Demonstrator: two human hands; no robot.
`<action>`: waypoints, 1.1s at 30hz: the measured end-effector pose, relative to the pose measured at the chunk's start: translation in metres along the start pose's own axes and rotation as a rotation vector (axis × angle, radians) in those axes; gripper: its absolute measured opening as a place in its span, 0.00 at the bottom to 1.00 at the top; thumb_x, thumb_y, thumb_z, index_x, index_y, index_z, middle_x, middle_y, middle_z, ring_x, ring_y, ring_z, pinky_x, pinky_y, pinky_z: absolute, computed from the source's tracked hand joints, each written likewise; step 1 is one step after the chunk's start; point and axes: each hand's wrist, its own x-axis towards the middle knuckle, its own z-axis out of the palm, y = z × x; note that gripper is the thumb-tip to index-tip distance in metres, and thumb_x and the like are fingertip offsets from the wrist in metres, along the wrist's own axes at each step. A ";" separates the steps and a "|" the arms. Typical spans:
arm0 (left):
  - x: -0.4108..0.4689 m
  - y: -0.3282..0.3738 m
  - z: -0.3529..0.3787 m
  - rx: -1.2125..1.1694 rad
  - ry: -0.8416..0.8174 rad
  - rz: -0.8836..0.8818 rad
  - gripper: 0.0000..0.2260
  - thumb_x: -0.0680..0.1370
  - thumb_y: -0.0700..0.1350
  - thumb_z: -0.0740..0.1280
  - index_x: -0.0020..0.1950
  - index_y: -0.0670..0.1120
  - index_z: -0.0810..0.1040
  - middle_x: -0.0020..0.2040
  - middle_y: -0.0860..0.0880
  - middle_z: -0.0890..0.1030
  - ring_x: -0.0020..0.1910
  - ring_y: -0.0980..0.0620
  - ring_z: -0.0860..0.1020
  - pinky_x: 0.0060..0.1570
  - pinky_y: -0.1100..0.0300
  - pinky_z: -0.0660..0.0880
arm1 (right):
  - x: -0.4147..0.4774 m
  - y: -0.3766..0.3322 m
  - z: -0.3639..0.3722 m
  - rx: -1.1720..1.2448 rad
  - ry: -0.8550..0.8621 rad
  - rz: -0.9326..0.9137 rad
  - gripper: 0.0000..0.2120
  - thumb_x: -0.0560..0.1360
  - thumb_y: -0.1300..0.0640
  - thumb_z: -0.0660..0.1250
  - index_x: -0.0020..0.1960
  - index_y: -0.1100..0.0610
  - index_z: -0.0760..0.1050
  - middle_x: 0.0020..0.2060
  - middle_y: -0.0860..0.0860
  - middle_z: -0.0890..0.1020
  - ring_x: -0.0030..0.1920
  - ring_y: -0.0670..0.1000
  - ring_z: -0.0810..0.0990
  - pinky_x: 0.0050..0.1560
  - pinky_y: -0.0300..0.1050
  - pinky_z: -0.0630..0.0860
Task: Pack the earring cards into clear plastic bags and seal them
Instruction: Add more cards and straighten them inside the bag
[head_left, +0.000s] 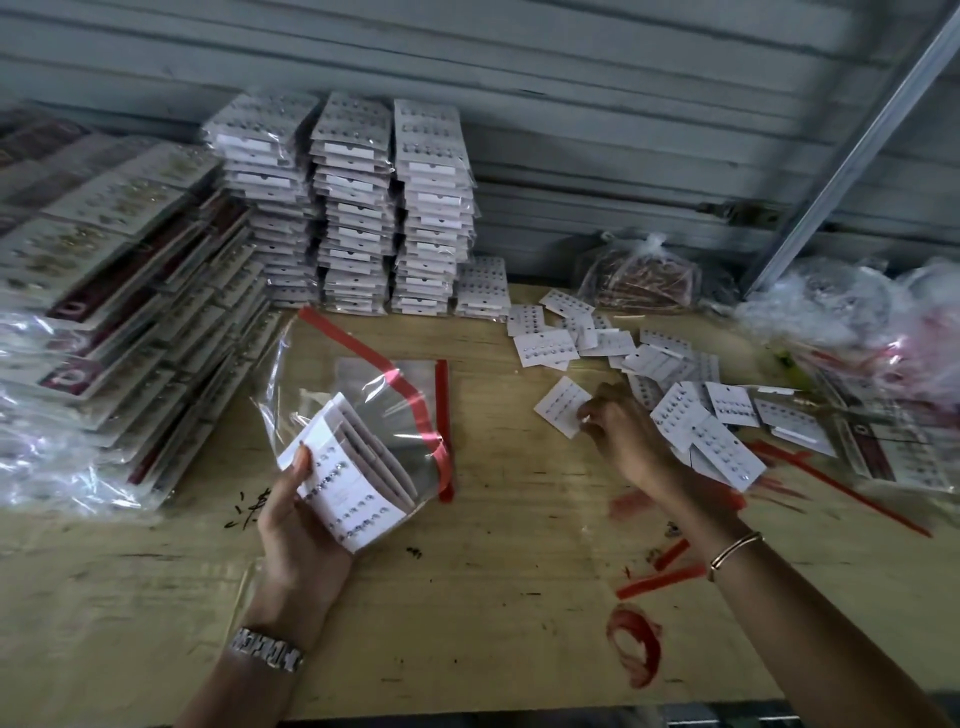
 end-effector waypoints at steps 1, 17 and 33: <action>0.000 0.000 0.000 -0.004 -0.001 0.000 0.19 0.81 0.54 0.57 0.61 0.46 0.80 0.54 0.46 0.83 0.54 0.46 0.82 0.53 0.51 0.79 | 0.000 0.000 -0.001 -0.030 0.010 -0.039 0.10 0.76 0.63 0.70 0.56 0.59 0.83 0.58 0.55 0.79 0.64 0.55 0.72 0.62 0.47 0.73; -0.001 0.000 0.005 0.084 0.058 -0.053 0.18 0.81 0.53 0.59 0.60 0.44 0.83 0.56 0.42 0.84 0.54 0.43 0.83 0.50 0.49 0.81 | -0.022 -0.055 0.014 -0.086 -0.029 -0.385 0.08 0.78 0.59 0.65 0.52 0.57 0.83 0.50 0.51 0.81 0.50 0.50 0.79 0.55 0.45 0.76; 0.002 -0.001 0.003 0.098 0.063 -0.022 0.19 0.79 0.53 0.57 0.55 0.47 0.86 0.51 0.44 0.86 0.50 0.45 0.85 0.47 0.51 0.82 | 0.121 -0.003 -0.015 0.068 -0.278 -0.088 0.37 0.75 0.56 0.73 0.78 0.54 0.58 0.78 0.54 0.61 0.76 0.54 0.60 0.74 0.47 0.58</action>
